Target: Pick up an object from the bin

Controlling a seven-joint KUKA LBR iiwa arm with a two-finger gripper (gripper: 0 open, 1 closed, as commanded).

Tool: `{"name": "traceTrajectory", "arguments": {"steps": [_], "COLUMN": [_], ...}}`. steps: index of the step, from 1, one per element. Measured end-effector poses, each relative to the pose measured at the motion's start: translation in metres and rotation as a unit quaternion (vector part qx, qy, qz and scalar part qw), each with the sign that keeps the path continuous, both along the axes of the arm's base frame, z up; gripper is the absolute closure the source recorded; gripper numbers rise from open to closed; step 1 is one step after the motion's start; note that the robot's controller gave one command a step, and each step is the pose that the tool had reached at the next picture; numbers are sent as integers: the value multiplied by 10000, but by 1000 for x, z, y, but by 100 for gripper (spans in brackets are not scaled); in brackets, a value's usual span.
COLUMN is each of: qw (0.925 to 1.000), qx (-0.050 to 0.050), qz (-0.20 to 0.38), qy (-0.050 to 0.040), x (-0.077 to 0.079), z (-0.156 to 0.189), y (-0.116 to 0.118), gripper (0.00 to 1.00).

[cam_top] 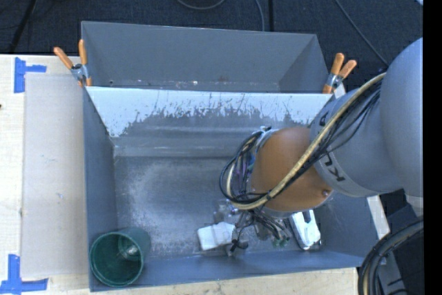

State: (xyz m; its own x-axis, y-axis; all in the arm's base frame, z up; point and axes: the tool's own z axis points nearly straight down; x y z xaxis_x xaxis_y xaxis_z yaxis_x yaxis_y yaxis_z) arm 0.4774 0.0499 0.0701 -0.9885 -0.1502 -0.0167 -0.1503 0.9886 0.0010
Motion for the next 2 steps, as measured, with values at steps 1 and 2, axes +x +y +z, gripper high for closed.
{"name": "traceTrajectory", "arguments": {"steps": [1,2], "qw": [10000,10000], "qx": [-3,0], "qz": [32,5], "qy": [20,9], "x": [-2,-3], "z": [15,29], "y": [3,1], "gripper": [100,100]}}
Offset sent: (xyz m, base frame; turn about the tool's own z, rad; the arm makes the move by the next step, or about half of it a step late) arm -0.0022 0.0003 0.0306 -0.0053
